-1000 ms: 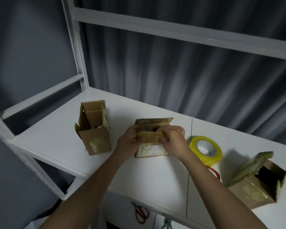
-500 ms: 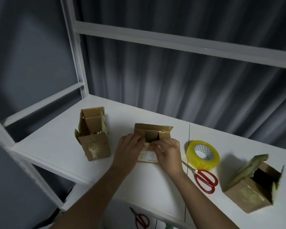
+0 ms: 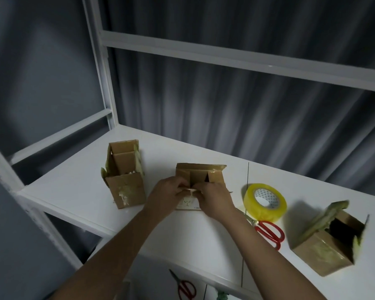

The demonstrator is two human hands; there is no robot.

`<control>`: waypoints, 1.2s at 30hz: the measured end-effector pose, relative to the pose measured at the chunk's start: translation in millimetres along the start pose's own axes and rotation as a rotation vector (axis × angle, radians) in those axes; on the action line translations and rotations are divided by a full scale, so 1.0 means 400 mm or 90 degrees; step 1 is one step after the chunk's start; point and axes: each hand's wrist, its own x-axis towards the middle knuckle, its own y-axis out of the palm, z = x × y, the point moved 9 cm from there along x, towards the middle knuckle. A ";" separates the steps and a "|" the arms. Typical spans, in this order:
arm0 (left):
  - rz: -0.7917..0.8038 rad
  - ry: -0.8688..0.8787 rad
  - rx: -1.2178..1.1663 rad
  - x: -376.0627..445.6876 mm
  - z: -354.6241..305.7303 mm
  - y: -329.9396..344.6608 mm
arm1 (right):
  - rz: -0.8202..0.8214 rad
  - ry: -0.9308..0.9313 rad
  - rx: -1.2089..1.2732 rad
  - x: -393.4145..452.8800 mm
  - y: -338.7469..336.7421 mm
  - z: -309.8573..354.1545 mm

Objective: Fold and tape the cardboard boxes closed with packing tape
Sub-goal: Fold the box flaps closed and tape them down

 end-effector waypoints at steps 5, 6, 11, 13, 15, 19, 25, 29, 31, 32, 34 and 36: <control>0.028 -0.010 0.064 -0.014 0.035 0.016 | 0.014 0.011 0.004 -0.004 0.002 0.013; 0.019 -0.008 0.077 -0.018 0.033 0.017 | 0.032 0.015 0.029 -0.005 0.002 0.016; -0.015 0.013 0.130 -0.022 0.019 0.026 | 0.053 0.023 -0.014 0.017 0.000 0.014; 0.006 -0.039 -0.012 -0.020 0.038 0.032 | 0.038 0.028 -0.065 0.019 0.007 0.019; 0.029 -0.082 -0.142 -0.020 0.054 0.038 | 0.037 0.029 -0.089 0.013 0.022 0.022; 0.034 -0.057 -0.066 -0.029 0.069 0.056 | 0.024 0.019 -0.046 0.011 0.019 0.012; 0.040 -0.080 -0.055 -0.023 0.078 0.047 | -0.143 0.055 0.039 -0.077 -0.049 -0.098; 0.021 -0.051 -0.070 -0.028 0.050 0.022 | -0.191 0.124 0.411 -0.106 -0.051 -0.149; 0.034 -0.047 -0.111 -0.044 0.047 0.027 | -0.214 0.197 0.552 -0.129 -0.032 -0.173; 0.041 -0.050 -0.125 -0.052 0.050 0.030 | -0.208 0.227 0.598 -0.140 -0.018 -0.183; 0.036 -0.053 -0.128 -0.061 0.060 0.034 | -0.198 0.241 0.611 -0.153 -0.005 -0.190; 0.014 -0.066 -0.106 -0.059 0.068 0.035 | -0.231 0.226 0.588 -0.150 -0.010 -0.192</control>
